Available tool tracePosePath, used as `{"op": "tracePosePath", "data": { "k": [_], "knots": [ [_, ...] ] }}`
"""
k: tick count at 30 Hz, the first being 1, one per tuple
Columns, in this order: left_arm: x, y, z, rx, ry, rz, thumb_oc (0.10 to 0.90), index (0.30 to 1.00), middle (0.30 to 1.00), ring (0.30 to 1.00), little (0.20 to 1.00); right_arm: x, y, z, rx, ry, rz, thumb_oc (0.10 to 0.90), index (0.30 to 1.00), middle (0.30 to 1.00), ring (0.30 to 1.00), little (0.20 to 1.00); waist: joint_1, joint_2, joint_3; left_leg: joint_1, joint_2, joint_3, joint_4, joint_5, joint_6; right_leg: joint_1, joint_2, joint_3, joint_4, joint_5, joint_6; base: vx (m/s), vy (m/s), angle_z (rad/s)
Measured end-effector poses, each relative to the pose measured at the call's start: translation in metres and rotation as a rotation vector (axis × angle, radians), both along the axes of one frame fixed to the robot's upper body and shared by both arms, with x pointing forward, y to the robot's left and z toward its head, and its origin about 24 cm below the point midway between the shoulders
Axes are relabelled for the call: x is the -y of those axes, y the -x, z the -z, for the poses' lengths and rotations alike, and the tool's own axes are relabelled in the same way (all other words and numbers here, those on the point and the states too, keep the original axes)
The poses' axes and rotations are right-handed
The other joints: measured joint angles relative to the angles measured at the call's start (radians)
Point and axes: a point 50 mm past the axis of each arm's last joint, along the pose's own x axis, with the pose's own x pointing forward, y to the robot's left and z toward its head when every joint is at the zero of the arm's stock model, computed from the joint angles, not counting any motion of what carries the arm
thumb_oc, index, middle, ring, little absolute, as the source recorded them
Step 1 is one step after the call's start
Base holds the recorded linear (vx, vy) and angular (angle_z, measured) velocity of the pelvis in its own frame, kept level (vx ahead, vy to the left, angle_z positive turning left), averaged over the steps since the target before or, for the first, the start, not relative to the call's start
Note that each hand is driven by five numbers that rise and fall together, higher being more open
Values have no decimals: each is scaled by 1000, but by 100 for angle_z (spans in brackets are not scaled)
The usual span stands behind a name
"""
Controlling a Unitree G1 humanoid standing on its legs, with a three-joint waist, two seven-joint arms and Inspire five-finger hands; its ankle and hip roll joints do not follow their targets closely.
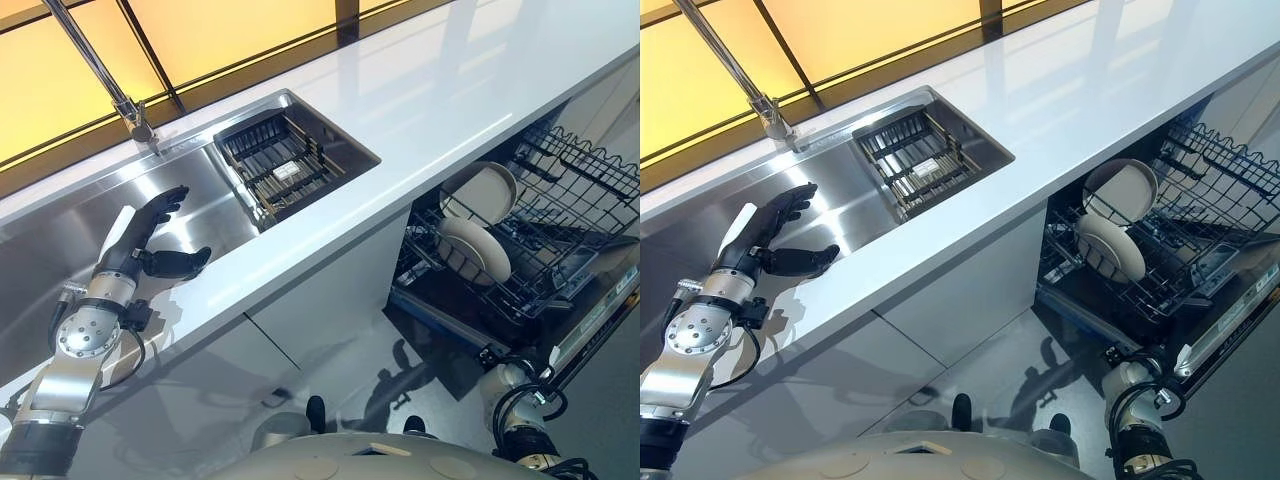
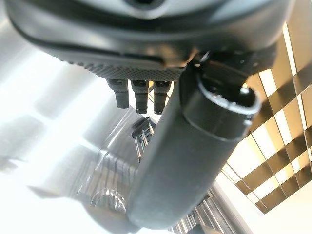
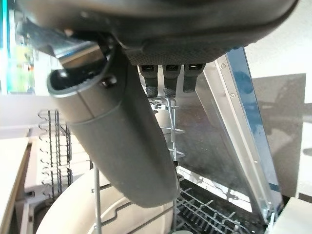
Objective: Pick up plates and place into dishwasher.
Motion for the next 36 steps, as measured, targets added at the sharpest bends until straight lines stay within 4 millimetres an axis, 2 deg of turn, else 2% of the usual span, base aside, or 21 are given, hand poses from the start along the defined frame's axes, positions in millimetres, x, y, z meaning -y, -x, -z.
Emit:
{"op": "tracePosePath", "data": {
  "k": [9,15,19,25,28,30,32,36],
  "knots": [
    [5,-5,-5,4,1,24,800,900,900,900,900,6,-6,-3,18,-31,-215,800,900,900,900,900,9,-8,23,6,0,-14,0,6,0,16,0,-18,0,0,0,61,15,4],
    [11,-11,-8,10,3,63,800,900,900,900,900,10,-10,-8,8,-20,-368,800,900,900,900,900,37,-19,34,11,1,-33,0,9,-3,35,2,-43,0,0,0,52,-3,10],
    [14,-16,-13,27,20,84,800,900,900,900,900,11,-14,-9,-3,-25,-407,800,900,900,900,900,74,-33,50,13,0,-51,4,10,-3,48,3,-63,0,-2,0,58,-20,15],
    [15,-20,-21,41,15,117,800,900,900,900,900,-5,-36,-14,51,-66,-452,800,900,900,900,900,111,-50,62,12,0,-68,5,13,-4,54,4,-81,-1,-4,0,22,-29,7],
    [14,-25,-28,59,-4,135,800,900,900,900,900,-30,-66,-26,118,-65,-580,800,900,900,900,900,118,-53,72,6,4,-80,5,19,-8,54,8,-96,-1,-4,0,-35,-9,11],
    [16,-26,-31,65,-19,155,800,900,900,900,900,-54,-93,-45,209,-73,-635,800,900,900,900,900,137,-52,73,5,5,-83,5,21,-11,51,9,-97,-1,-5,1,-23,0,6],
    [15,-27,-35,71,-27,166,800,900,900,900,900,-53,-92,-43,208,-83,-604,800,900,900,900,900,149,-61,78,-5,4,-85,4,22,-8,47,7,-96,-1,-9,5,-4,5,4],
    [18,-30,-37,68,-36,188,800,900,900,900,900,-51,-92,-44,213,-81,-591,800,900,900,900,900,158,-61,78,-8,2,-86,0,22,-6,44,3,-100,-1,-7,3,9,-5,0]
  ]
}}
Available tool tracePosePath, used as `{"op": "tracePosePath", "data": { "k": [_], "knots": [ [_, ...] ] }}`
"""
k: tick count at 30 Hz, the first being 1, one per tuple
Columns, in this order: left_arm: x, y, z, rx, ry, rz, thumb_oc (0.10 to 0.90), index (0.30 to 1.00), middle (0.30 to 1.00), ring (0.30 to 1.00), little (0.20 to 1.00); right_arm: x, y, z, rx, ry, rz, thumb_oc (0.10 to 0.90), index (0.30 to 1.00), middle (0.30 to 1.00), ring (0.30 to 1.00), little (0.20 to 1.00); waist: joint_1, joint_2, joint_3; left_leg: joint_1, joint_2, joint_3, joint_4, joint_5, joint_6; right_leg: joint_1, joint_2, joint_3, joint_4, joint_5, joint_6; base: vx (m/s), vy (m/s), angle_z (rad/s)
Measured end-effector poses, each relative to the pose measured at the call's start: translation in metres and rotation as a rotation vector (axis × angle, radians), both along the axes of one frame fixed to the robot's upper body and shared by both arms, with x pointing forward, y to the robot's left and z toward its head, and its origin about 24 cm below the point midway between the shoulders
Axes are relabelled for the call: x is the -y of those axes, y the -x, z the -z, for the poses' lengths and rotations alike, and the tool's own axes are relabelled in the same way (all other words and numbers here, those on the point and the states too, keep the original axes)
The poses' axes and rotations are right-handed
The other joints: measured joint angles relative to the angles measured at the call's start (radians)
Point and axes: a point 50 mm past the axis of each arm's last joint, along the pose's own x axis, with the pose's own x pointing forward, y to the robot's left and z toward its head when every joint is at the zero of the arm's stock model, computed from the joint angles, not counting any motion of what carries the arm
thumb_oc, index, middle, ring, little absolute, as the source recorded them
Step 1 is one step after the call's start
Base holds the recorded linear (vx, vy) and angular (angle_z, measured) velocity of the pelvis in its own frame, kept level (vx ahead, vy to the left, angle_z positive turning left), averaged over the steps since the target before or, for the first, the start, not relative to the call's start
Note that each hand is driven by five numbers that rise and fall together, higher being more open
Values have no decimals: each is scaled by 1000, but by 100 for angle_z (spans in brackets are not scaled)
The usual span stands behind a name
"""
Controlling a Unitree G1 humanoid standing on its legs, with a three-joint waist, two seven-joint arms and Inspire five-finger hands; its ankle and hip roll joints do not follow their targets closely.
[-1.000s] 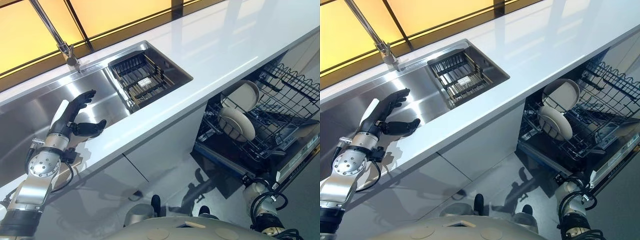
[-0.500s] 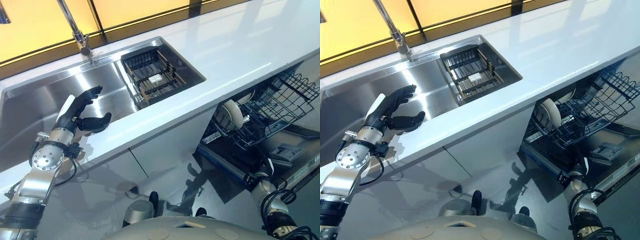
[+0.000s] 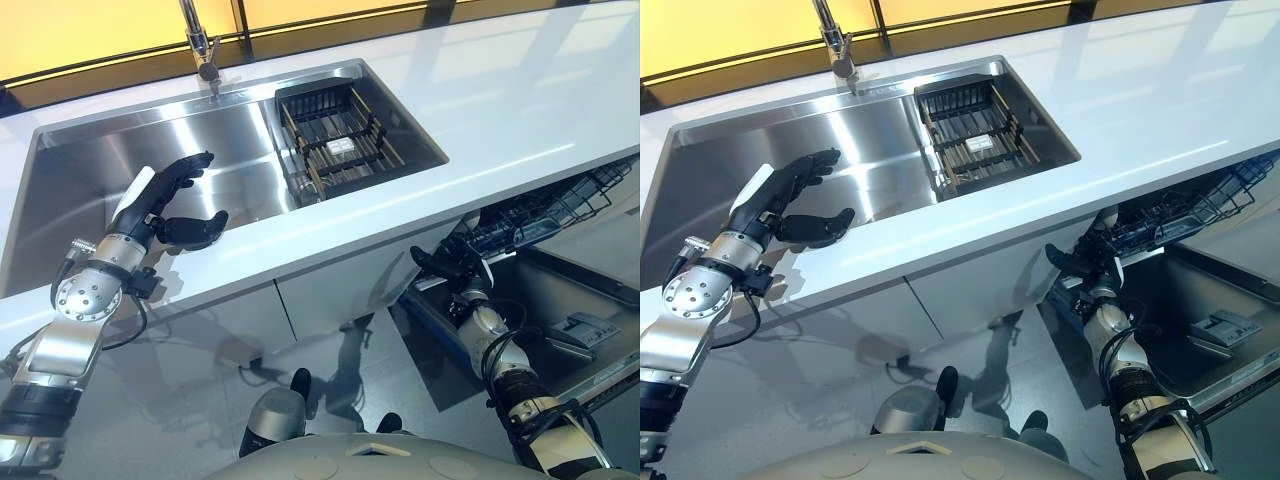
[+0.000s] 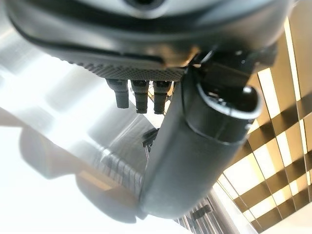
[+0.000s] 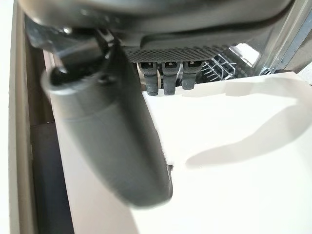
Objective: Pick up plates and place into dishwasher.
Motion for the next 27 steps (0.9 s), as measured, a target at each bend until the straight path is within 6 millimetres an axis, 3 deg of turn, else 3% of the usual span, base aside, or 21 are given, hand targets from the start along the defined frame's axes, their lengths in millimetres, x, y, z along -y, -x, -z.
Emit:
{"op": "tracePosePath", "data": {
  "k": [11,17,22,24,27],
  "knots": [
    [2,-3,-2,-4,-3,20,800,900,900,900,900,0,-2,-2,-53,107,41,800,900,900,900,900,1,-1,0,10,2,-3,4,4,-4,7,6,-1,0,4,-6,-6,-4,0],
    [1,-2,-1,-5,-2,11,800,900,900,900,900,-7,0,-4,-56,105,-54,800,900,900,900,900,-20,-12,5,24,3,11,4,2,-3,11,6,13,1,4,-6,-71,-13,-6],
    [-2,3,0,4,-2,-21,800,900,900,900,900,-11,36,10,-81,66,-293,800,900,900,900,900,-55,-44,-1,44,4,40,0,-8,-1,20,7,41,5,4,-5,-105,-48,-13],
    [-7,5,-1,18,-3,-53,800,900,900,900,900,-9,50,19,-126,71,-302,800,900,900,900,900,-77,-57,-2,53,6,60,0,-12,-1,18,7,63,5,3,-5,-108,-57,-24],
    [-16,11,1,16,-10,-106,800,900,900,900,900,10,72,27,-174,75,-205,800,900,900,900,900,-121,-74,-8,54,8,82,-1,-15,1,3,7,91,5,2,1,-121,-63,-26]
  ]
}}
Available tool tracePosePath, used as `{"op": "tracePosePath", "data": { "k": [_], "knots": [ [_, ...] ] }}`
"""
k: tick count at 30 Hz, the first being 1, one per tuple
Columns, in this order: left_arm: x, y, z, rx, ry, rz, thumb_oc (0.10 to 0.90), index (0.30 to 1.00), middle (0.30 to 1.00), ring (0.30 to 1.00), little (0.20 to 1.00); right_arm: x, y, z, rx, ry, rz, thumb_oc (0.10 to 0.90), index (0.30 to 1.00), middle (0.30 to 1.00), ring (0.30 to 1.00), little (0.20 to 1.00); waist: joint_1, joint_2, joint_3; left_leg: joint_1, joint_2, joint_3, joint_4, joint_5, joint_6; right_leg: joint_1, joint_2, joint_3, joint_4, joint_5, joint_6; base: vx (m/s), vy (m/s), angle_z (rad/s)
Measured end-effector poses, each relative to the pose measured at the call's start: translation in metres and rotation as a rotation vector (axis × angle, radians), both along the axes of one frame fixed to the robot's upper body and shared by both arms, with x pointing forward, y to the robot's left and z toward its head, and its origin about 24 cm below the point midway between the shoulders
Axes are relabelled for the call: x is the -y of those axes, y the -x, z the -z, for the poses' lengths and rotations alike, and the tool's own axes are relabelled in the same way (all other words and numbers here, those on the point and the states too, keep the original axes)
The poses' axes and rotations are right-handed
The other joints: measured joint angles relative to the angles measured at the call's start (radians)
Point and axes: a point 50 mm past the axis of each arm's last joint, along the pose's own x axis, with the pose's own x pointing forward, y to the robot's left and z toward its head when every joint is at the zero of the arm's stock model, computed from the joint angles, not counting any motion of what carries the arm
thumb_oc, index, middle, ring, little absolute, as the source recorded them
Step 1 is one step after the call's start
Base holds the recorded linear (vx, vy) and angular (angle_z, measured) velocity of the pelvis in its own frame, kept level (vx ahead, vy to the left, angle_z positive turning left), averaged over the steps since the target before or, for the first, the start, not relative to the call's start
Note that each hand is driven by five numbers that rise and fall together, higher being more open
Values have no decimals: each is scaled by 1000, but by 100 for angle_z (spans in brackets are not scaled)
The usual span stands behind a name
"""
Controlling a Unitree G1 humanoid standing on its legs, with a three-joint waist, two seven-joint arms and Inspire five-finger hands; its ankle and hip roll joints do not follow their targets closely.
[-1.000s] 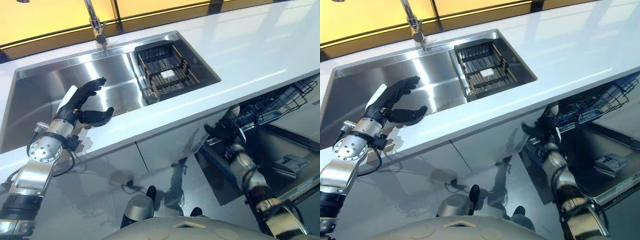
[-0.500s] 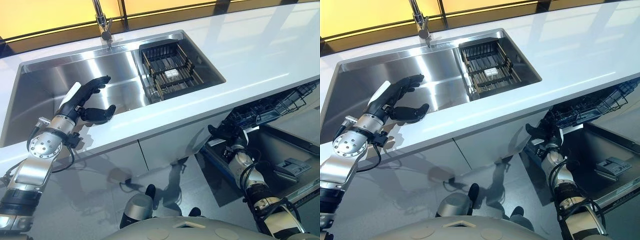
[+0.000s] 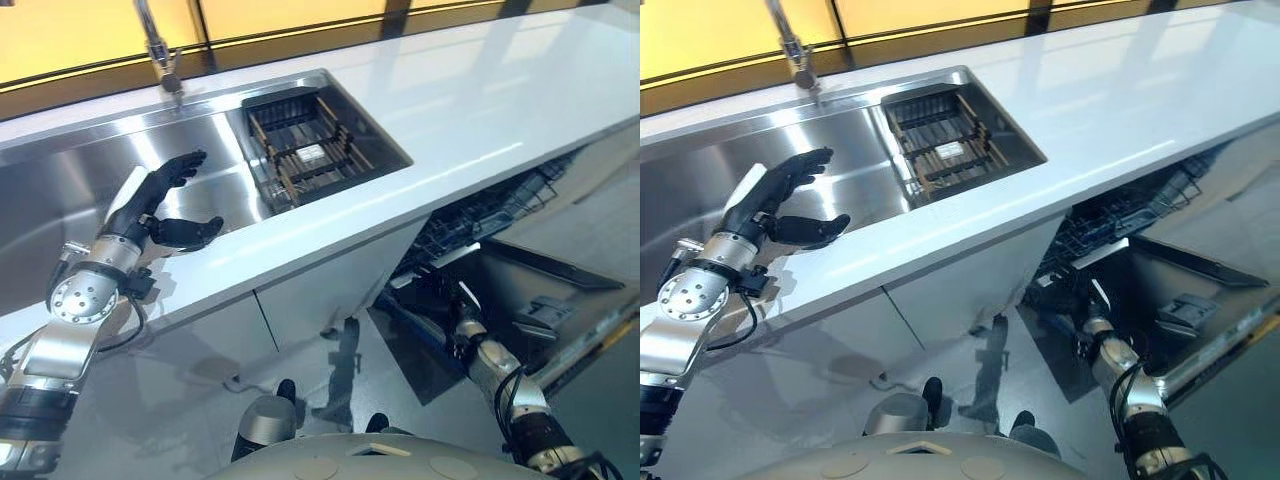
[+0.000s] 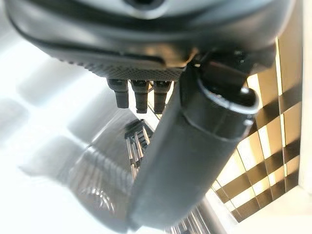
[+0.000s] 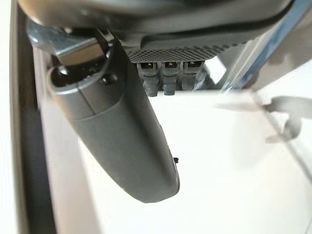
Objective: Pick up plates and place into dishwasher.
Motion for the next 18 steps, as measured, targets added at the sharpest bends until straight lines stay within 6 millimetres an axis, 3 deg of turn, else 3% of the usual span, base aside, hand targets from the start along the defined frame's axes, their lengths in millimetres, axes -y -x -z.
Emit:
{"op": "tracePosePath", "data": {
  "k": [4,10,15,18],
  "knots": [
    [-9,7,3,-9,-9,-46,800,900,900,900,900,34,24,1,-9,43,262,800,900,900,900,900,-57,-19,-14,2,9,31,0,-4,-5,-15,8,31,0,6,-7,-107,-68,-24],
    [-11,8,5,-32,-7,-55,800,900,900,900,900,73,48,0,-8,106,612,800,900,900,900,900,-118,-22,-52,9,16,62,0,-15,-8,-30,14,67,-4,8,-9,-56,-97,-20],
    [-12,8,6,-45,-5,-63,800,900,900,900,900,79,73,20,-70,-8,836,800,900,900,900,900,-132,-13,-80,23,29,88,0,-25,-13,-31,25,87,-4,8,-10,-23,-134,-17],
    [-9,7,9,-62,-4,-54,800,900,900,900,900,77,88,35,-127,-74,914,800,900,900,900,900,-140,9,-91,22,31,89,0,-26,-16,-32,27,87,-4,7,-10,-25,-171,-2]
  ]
}}
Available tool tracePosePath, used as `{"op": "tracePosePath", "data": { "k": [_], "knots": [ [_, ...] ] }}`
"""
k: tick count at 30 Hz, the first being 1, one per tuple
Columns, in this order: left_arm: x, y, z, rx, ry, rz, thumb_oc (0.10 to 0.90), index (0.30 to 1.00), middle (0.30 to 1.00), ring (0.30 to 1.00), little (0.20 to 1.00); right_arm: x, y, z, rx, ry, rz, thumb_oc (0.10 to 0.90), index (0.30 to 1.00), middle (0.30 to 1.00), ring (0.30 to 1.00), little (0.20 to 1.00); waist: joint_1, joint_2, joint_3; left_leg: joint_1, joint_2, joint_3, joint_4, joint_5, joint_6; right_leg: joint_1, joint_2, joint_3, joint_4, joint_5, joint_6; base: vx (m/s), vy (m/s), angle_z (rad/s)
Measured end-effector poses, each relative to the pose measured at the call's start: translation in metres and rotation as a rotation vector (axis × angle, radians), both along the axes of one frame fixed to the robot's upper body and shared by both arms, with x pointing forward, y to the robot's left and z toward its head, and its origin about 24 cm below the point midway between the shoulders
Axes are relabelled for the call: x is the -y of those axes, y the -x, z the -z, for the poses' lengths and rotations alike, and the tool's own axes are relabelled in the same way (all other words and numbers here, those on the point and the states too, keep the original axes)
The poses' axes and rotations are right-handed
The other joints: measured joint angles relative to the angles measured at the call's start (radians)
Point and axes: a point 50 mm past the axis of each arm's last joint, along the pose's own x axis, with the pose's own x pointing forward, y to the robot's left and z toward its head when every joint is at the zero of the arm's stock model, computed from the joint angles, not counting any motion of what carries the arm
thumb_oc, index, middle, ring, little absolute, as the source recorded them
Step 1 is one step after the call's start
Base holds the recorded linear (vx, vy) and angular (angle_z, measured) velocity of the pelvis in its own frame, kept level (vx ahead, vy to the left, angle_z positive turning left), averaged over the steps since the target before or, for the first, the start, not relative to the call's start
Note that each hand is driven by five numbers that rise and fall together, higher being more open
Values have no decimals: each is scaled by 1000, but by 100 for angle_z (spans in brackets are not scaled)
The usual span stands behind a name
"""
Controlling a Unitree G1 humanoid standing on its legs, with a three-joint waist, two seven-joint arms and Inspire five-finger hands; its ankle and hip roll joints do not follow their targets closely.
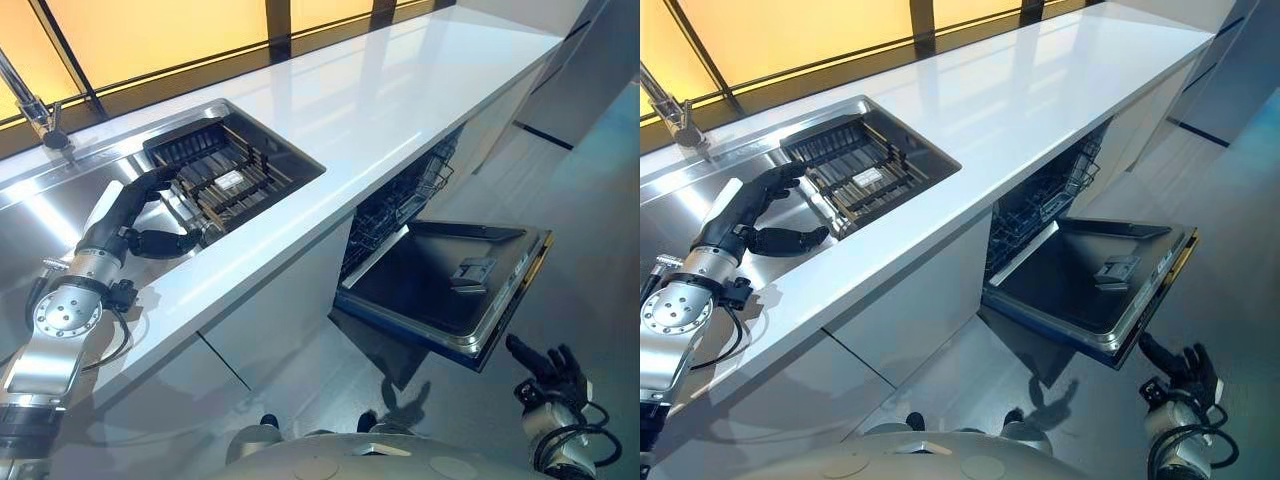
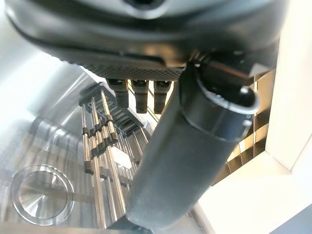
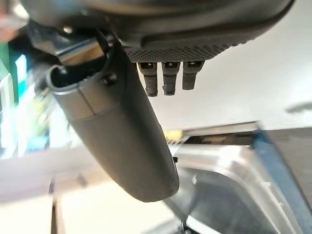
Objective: Pick up plates and place into dishwasher.
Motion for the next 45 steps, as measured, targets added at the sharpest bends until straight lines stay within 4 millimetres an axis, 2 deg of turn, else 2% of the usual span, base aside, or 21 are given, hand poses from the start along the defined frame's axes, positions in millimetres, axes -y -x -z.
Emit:
{"op": "tracePosePath", "data": {
  "k": [3,8,10,12,16,20,22,23,25,28,34,38,45],
  "knots": [
    [3,-1,2,-8,11,10,800,900,900,900,900,0,7,9,-14,-34,32,800,900,900,900,900,0,27,-2,-3,0,0,0,0,0,-4,-1,0,0,-1,0,-23,-136,0],
    [9,-9,1,9,81,30,800,900,900,900,900,4,9,10,47,-67,75,800,900,900,900,900,15,65,-2,-28,0,-7,1,4,-1,-33,-1,-9,4,5,-7,-77,-70,1],
    [12,-12,0,33,117,20,800,900,900,900,900,9,-1,4,117,-73,92,800,900,900,900,900,16,87,13,-55,-1,-12,6,14,-3,-60,-1,-9,12,8,-11,-215,0,3],
    [14,-19,-5,68,144,17,800,900,900,900,900,19,-22,-7,205,-68,103,800,900,900,900,900,16,112,43,-108,-3,-17,32,18,2,-110,-6,-9,32,11,-16,-164,17,3],
    [17,-32,-16,146,184,7,800,900,900,900,900,32,-67,-36,431,-92,125,800,900,900,900,900,15,169,143,-165,4,-56,102,7,0,-161,-4,-9,82,8,-32,-6,-16,-4],
    [21,-34,-18,185,196,11,800,900,900,900,900,37,-77,-45,584,-143,152,800,900,900,900,900,15,210,196,-170,12,-79,129,-4,-9,-187,-4,-10,149,-29,-46,-30,90,-3],
    [24,-36,-23,229,213,8,800,900,900,900,900,47,-78,-56,698,-157,151,800,900,900,900,900,17,237,226,-205,4,-88,148,-5,-7,-248,-23,-14,223,-57,-48,-154,135,3],
    [26,-38,-25,244,223,7,800,900,900,900,900,50,-80,-59,731,-158,147,800,900,900,900,900,14,242,239,-218,1,-89,157,-7,-7,-266,-28,-16,251,-66,-45,-157,114,1],
    [30,-42,-35,326,270,2,800,900,900,900,900,60,-85,-75,895,-166,144,800,900,900,900,900,14,263,284,-269,-20,-88,189,-7,-3,-354,-62,-11,354,-103,-46,-169,120,2],
    [32,-44,-49,434,307,-20,800,900,900,900,900,63,-94,-89,1041,-167,95,800,900,900,900,900,15,268,332,-323,-37,-77,231,-15,-6,-447,-99,-5,469,-140,-53,-132,110,-4],
    [25,-42,-54,498,330,-83,800,900,900,900,900,60,-106,-103,1116,-182,-133,800,900,900,900,900,16,260,338,-408,-36,-51,296,-27,-13,-571,-108,33,578,-167,-74,-55,84,-12],
    [18,-40,-60,530,333,-110,800,900,900,900,900,58,-114,-114,1118,-189,-281,800,900,900,900,900,17,249,345,-446,-26,-46,321,-31,-18,-613,-106,35,602,-167,-75,-31,26,-11],
    [2,-38,-79,640,361,-146,800,900,900,900,900,30,-141,-143,1190,-201,-501,800,900,900,900,900,24,220,365,-532,0,-78,387,-48,-38,-665,-87,-11,600,-167,-76,-22,33,-13]
  ]
}}
